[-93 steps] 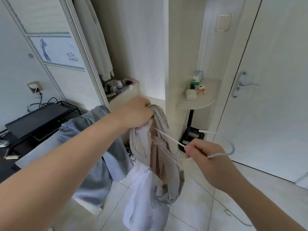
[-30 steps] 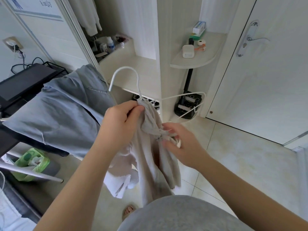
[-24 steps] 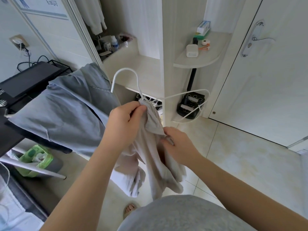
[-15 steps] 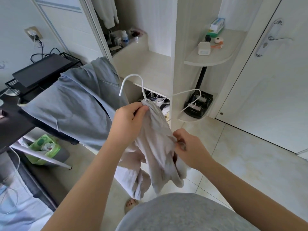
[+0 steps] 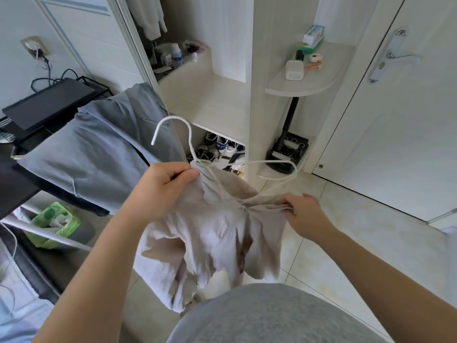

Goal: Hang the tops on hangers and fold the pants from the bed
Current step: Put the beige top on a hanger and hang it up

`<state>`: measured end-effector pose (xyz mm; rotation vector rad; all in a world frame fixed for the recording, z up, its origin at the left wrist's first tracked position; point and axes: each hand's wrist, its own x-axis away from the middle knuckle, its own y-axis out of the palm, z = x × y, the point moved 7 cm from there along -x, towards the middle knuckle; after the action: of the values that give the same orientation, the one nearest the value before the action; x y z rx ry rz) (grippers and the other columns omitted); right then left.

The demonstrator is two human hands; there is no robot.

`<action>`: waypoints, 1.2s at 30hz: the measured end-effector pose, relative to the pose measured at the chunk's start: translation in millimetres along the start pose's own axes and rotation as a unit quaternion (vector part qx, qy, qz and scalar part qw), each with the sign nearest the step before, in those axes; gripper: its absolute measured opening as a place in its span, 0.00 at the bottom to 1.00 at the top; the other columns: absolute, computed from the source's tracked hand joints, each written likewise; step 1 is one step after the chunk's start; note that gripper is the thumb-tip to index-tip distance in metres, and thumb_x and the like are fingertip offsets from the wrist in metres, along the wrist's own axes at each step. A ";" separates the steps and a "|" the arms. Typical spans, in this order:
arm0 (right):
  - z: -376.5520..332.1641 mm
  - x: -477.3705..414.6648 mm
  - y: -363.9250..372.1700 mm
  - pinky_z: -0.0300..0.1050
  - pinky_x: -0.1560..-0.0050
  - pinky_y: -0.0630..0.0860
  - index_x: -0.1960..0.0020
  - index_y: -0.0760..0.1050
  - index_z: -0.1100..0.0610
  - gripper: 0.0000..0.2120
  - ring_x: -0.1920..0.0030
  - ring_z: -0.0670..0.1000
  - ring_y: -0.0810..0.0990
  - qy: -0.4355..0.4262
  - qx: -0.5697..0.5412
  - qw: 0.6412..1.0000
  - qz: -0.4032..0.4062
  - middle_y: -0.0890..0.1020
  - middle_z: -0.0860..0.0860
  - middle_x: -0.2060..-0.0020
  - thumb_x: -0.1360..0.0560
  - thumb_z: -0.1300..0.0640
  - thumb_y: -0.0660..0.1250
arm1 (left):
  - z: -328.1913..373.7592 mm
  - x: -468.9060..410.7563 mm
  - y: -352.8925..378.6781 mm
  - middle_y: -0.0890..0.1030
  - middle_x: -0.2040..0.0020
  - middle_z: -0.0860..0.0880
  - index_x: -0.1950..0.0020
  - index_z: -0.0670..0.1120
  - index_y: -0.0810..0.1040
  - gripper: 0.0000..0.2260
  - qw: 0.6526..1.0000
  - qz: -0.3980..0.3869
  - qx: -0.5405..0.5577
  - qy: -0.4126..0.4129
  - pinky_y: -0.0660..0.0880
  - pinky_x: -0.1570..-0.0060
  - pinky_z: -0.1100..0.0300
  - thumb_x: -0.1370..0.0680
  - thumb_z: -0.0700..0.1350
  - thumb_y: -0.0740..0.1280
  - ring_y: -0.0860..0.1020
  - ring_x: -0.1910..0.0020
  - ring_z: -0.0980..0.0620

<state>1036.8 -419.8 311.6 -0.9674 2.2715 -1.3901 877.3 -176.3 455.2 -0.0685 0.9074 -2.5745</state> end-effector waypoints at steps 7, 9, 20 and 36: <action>0.8 -9.0 -36.2 0.52 0.26 0.57 0.46 0.81 0.53 0.17 0.49 0.52 0.79 -0.027 -0.034 0.997 0.069 0.84 0.49 0.54 0.21 0.69 0.58 | -14.0 5.3 11.4 0.63 0.73 0.52 0.66 0.41 0.71 0.18 0.993 -0.107 -0.020 -0.041 0.60 0.72 0.68 0.18 0.46 0.65 0.61 0.74 0.56; -10.2 -7.1 -50.6 0.57 0.38 0.72 0.47 0.81 0.58 0.15 0.54 0.56 0.80 -0.053 -0.068 0.992 0.093 0.84 0.53 0.55 0.22 0.71 0.59 | -16.7 5.8 15.8 0.63 0.73 0.54 0.68 0.45 0.71 0.18 0.990 -0.127 -0.025 -0.047 0.60 0.73 0.68 0.18 0.46 0.66 0.61 0.74 0.57; -127.1 7.7 -64.1 0.36 0.61 0.69 0.49 0.74 0.54 0.07 0.63 0.44 0.75 -0.161 -0.155 0.975 -0.009 0.79 0.49 0.62 0.18 0.60 0.58 | 17.4 -3.2 70.0 0.69 0.74 0.55 0.62 0.41 0.79 0.13 0.988 -0.142 -0.058 0.003 0.62 0.71 0.65 0.19 0.45 0.66 0.65 0.75 0.58; -98.5 -8.7 -79.3 0.40 0.60 0.69 0.43 0.80 0.50 0.10 0.66 0.49 0.72 -0.085 -0.293 0.950 -0.064 0.73 0.53 0.66 0.24 0.51 0.72 | -24.4 -0.2 19.2 0.80 0.62 0.46 0.58 0.53 0.80 0.09 0.999 0.028 0.020 -0.013 0.69 0.62 0.65 0.20 0.42 0.68 0.75 0.62 0.48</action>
<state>1017.6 -372.4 427.5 -1.3646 2.5683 -0.6254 880.0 -175.3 424.3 -0.0637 0.8376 -2.5335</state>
